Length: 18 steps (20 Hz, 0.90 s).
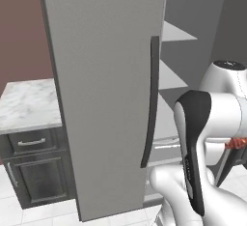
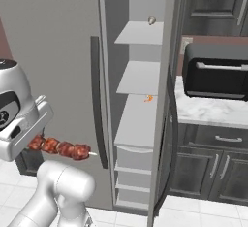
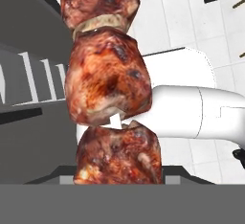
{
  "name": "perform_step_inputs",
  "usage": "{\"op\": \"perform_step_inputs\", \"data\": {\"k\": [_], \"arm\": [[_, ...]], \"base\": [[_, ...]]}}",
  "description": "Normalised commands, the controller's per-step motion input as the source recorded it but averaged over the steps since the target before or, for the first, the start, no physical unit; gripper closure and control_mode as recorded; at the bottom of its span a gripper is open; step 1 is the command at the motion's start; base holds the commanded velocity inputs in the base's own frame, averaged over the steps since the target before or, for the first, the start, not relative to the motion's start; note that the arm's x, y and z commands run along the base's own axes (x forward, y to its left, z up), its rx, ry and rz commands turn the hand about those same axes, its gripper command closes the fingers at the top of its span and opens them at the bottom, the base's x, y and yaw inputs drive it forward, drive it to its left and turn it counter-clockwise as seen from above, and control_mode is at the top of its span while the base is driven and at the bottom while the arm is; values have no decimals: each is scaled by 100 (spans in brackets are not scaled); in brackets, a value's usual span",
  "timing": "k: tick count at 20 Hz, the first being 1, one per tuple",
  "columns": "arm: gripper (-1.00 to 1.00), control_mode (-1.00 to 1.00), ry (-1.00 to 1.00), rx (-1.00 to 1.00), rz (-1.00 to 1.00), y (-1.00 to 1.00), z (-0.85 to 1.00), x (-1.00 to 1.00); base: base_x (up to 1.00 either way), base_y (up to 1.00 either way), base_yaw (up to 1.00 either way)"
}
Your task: Store the kebab skewer in the freezer for long-term storage. Close the freezer door after placing the cooked food.
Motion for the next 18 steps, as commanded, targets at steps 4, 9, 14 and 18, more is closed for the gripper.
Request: {"op": "perform_step_inputs", "data": {"k": [4,9,14,18], "arm": [[100,100,0,0,0,0,0,0],[100,100,0,0,0,0,0,0],[100,-100,0,0,0,0,0,0],[100,-100,0,-4,13,8,3,1]], "base": [[0,2,0],[0,0,0],[0,0,0],[0,0,0]]}}
